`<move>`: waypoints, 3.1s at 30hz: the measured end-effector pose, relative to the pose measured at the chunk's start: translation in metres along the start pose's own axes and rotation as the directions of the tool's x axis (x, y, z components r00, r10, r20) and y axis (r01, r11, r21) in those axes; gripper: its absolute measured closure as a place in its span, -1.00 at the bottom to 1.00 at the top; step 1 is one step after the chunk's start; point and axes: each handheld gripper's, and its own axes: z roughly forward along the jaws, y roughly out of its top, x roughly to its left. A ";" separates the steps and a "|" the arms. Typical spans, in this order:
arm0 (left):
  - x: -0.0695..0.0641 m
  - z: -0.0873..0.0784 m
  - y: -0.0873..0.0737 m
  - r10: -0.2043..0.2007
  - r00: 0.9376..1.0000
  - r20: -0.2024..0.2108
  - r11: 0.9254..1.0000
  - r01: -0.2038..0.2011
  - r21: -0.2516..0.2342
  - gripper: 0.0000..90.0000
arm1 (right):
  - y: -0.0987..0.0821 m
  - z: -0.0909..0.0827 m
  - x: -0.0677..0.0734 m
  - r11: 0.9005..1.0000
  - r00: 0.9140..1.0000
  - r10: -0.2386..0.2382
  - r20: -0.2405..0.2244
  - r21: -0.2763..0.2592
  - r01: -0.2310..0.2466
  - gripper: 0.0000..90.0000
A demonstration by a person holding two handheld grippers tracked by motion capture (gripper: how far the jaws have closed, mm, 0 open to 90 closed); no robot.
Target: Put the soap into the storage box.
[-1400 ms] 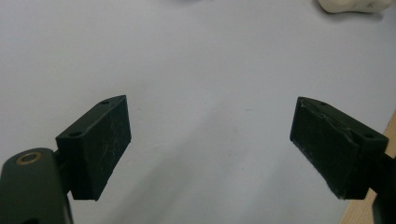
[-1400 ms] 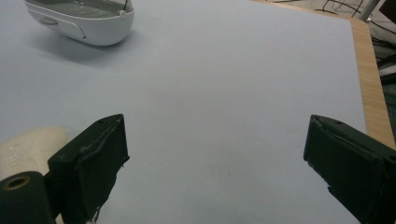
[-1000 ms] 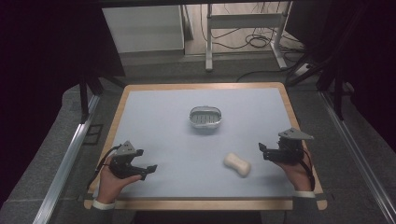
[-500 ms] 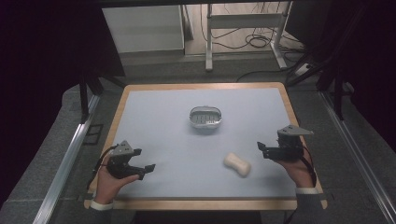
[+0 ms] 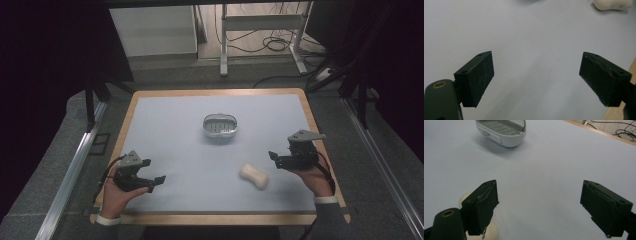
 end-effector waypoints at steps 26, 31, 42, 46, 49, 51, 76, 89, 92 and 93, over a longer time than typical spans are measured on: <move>-0.001 0.000 0.000 0.003 1.000 0.002 1.000 -0.003 0.004 -0.71 | 0.021 0.016 0.023 0.989 0.993 -0.056 -0.106 0.131 0.070 -0.60; -0.001 -0.001 0.000 0.002 1.000 0.002 1.000 -0.002 0.004 -0.71 | 0.022 0.022 0.028 0.982 0.989 -0.065 -0.134 0.168 0.087 -0.59; -0.001 -0.001 0.000 0.006 1.000 0.006 1.000 -0.006 0.005 -0.71 | 0.019 0.035 0.043 0.952 0.976 -0.088 -0.201 0.272 0.142 -0.55; 0.000 -0.001 0.000 0.006 1.000 0.008 1.000 -0.006 0.010 -0.71 | 0.017 0.040 0.050 0.940 0.971 -0.100 -0.219 0.300 0.164 -0.55; 0.000 -0.002 0.000 0.006 1.000 0.009 1.000 -0.006 0.008 -0.71 | 0.017 0.043 0.053 0.933 0.969 -0.101 -0.224 0.317 0.170 -0.53; 0.000 -0.002 0.000 0.005 1.000 0.007 1.000 -0.005 0.005 -0.71 | 0.016 0.046 0.054 0.926 0.969 -0.101 -0.226 0.334 0.175 -0.51; -0.001 -0.002 0.000 0.007 1.000 0.010 1.000 -0.007 0.005 -0.71 | 0.002 0.074 0.068 0.836 0.953 -0.109 -0.281 0.492 0.241 -0.12; 0.000 -0.002 0.000 0.005 1.000 0.008 1.000 -0.005 0.002 -0.71 | 0.003 0.077 0.073 0.813 0.949 -0.144 -0.279 0.513 0.274 0.09; -0.001 -0.003 0.000 0.002 1.000 0.009 1.000 -0.002 -0.003 -0.71 | 0.004 0.076 0.072 0.816 0.947 -0.142 -0.288 0.508 0.276 0.09; -0.001 -0.003 0.000 0.002 1.000 0.008 1.000 -0.002 -0.003 -0.71 | 0.004 0.075 0.072 0.818 0.946 -0.143 -0.290 0.504 0.278 0.09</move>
